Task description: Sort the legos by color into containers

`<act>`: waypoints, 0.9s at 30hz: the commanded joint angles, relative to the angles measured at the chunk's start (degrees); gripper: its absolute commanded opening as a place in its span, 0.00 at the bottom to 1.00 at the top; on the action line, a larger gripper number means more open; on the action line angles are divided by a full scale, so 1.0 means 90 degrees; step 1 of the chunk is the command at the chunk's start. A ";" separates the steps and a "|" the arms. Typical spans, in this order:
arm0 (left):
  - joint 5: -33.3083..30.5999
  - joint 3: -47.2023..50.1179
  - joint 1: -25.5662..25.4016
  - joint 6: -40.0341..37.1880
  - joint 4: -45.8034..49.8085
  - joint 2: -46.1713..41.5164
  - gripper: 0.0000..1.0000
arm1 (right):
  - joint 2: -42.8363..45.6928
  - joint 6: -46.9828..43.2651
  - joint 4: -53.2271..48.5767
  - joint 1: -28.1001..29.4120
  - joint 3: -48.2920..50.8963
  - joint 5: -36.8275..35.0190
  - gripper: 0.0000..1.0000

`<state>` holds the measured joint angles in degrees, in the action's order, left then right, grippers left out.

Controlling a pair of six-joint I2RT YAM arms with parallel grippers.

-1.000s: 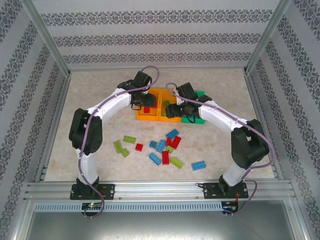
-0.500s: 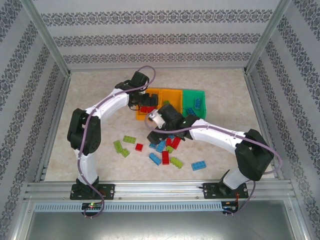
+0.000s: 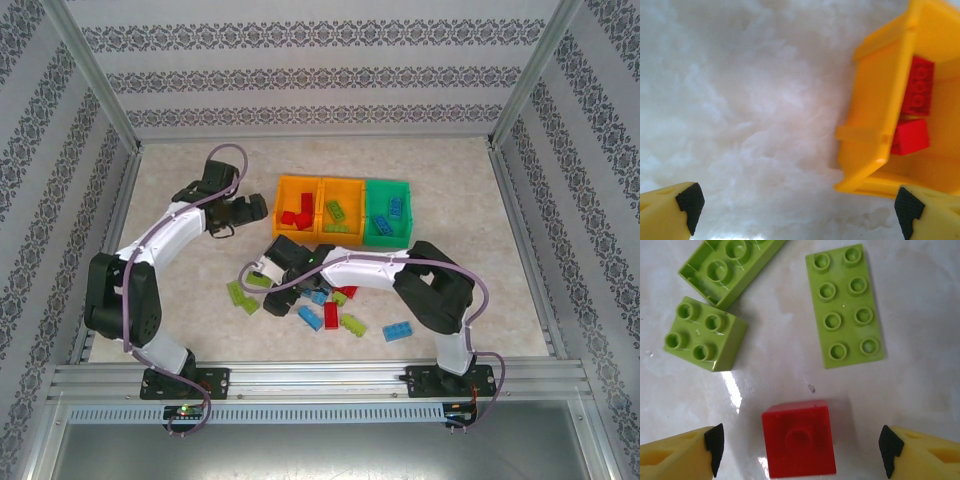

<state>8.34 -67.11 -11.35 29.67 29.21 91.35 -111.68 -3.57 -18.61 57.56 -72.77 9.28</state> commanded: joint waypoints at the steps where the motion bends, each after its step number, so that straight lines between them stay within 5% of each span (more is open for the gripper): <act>1: 0.0155 0.0259 0.0132 0.0116 -0.0220 -0.0337 1.00 | -0.0218 -0.0249 -0.0187 0.0084 -0.0327 -0.0206 0.81; 6: 0.0150 0.0534 0.0269 0.0092 -0.0189 -0.0601 1.00 | -0.0576 -0.0405 -0.0471 0.0157 -0.0527 -0.0464 0.70; 15: 0.0016 0.0810 0.0305 0.0033 0.0021 -0.0964 1.00 | -0.0300 -0.0442 -0.0501 0.0150 -0.0471 -0.0532 0.32; 22: -0.0043 0.1168 0.0306 0.0058 0.0270 -0.1451 1.00 | 0.0578 0.0217 -0.0031 -0.0502 -0.0490 -0.0439 0.29; 27: -0.0014 0.1609 0.0307 0.0114 0.0381 -0.1708 1.00 | 0.0214 0.0915 -0.0471 -0.1248 -0.1556 -0.0813 0.30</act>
<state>8.78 -54.61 -9.26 30.11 29.85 77.25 -108.64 -0.73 -21.21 49.36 -81.67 4.60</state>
